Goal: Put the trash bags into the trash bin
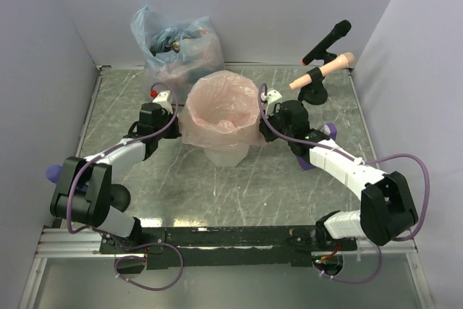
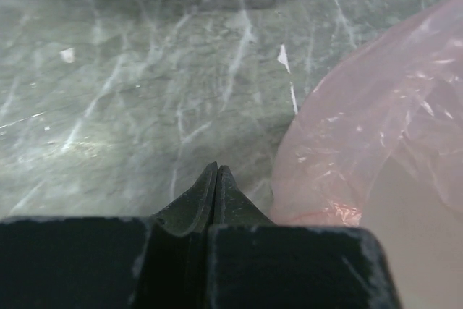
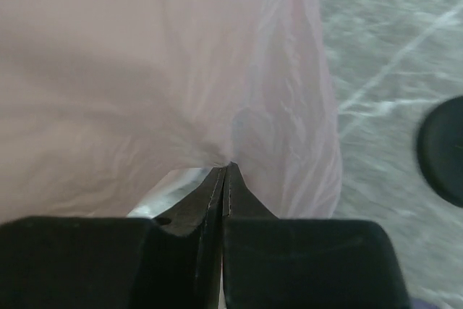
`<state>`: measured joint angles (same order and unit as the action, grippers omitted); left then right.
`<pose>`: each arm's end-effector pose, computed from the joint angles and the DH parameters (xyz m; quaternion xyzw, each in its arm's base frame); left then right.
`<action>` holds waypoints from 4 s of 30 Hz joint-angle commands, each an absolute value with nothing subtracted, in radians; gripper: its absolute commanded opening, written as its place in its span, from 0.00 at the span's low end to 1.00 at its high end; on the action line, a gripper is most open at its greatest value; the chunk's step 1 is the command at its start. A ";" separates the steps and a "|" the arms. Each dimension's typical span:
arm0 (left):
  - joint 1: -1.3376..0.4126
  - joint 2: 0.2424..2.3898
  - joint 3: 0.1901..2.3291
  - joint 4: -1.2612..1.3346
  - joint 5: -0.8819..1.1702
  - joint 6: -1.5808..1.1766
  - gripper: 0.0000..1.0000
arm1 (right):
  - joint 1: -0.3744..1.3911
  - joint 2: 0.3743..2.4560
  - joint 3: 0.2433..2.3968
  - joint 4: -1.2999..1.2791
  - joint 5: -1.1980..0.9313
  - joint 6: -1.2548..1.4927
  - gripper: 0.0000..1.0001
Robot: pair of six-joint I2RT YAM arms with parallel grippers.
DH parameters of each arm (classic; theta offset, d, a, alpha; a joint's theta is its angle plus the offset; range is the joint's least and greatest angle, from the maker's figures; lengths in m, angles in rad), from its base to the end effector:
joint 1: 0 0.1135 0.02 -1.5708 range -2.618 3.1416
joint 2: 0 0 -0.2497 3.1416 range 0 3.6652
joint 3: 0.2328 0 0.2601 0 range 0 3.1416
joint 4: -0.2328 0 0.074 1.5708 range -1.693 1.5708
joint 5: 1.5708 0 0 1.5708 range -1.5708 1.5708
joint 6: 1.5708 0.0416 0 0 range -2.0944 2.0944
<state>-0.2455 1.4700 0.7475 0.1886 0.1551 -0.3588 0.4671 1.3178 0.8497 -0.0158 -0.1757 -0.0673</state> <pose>0.3122 -0.0849 0.1810 -0.0107 0.8668 -0.2113 0.4516 0.2755 0.1471 0.2411 -0.2689 0.8104 0.1759 0.4899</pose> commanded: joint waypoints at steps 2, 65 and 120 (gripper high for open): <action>-0.252 1.493 0.758 0.302 0.270 -0.341 0.01 | 0.474 1.335 0.828 0.080 -0.363 0.029 0.03; 0.029 0.973 0.677 0.058 0.454 -0.350 0.61 | 0.686 1.963 1.861 -0.950 -0.273 -0.618 0.00; 0.078 1.362 1.592 -0.290 0.279 -0.255 0.87 | 0.443 1.229 1.506 -0.401 0.323 -0.300 0.99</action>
<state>0.0719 1.3148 1.4456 -0.2203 0.3332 -0.2733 0.4427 1.3701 1.7088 -0.6365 0.1143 -0.1810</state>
